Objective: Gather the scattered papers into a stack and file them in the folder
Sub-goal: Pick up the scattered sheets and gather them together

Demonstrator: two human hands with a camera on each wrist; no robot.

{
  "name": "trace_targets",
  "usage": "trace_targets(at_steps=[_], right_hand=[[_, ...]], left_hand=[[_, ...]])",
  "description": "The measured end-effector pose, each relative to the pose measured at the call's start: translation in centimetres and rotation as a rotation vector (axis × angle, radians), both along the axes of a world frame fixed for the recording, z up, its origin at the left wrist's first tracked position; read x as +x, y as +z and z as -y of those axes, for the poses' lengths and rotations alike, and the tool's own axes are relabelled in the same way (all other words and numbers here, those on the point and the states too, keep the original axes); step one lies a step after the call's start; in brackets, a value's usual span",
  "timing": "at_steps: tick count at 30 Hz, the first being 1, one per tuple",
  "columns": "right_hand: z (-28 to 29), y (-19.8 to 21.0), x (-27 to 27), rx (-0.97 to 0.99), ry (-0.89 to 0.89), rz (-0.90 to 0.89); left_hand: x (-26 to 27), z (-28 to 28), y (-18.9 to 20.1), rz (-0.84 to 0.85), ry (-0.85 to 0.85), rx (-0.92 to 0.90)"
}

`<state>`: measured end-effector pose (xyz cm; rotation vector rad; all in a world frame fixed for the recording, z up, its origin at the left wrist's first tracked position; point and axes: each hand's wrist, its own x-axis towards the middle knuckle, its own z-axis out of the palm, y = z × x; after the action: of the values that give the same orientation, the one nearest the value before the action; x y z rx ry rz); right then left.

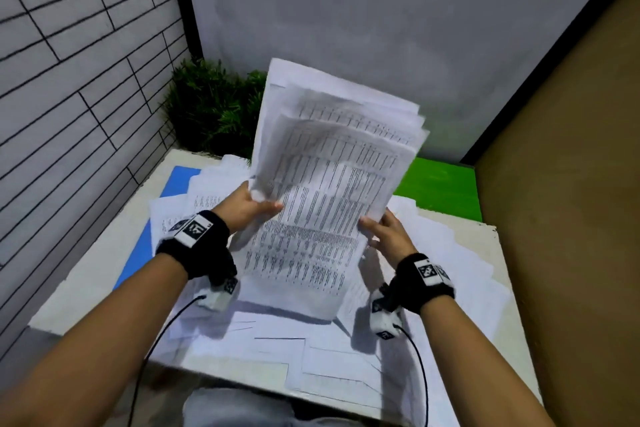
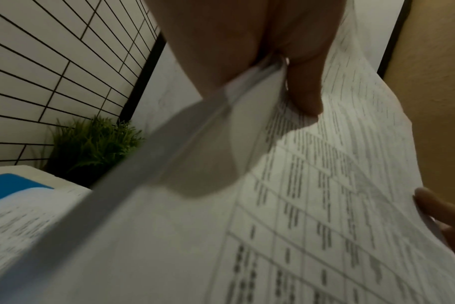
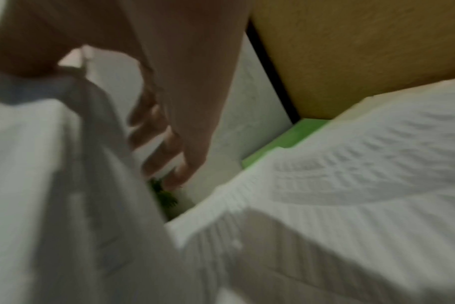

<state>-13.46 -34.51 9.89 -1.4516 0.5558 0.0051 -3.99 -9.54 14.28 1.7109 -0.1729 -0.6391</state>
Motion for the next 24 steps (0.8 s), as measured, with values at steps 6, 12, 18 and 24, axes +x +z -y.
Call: trace_targets(at_steps=[6, 12, 18, 24], right_hand=[[-1.8, 5.2, 1.2, -0.078, -0.121, 0.307], [-1.4, 6.8, -0.3, -0.093, -0.072, 0.397], [-0.8, 2.0, -2.2, -0.144, 0.069, 0.164], [7.5, -5.1, -9.9, -0.497, -0.428, -0.77]], left_hand=[[-1.1, 0.8, 3.2, 0.134, -0.01, -0.125], [-1.0, 0.3, 4.0, 0.232, 0.074, -0.278], [-3.1, 0.8, -2.1, 0.12, -0.06, 0.023], [-3.0, 1.3, -4.0, 0.156, 0.102, 0.224]])
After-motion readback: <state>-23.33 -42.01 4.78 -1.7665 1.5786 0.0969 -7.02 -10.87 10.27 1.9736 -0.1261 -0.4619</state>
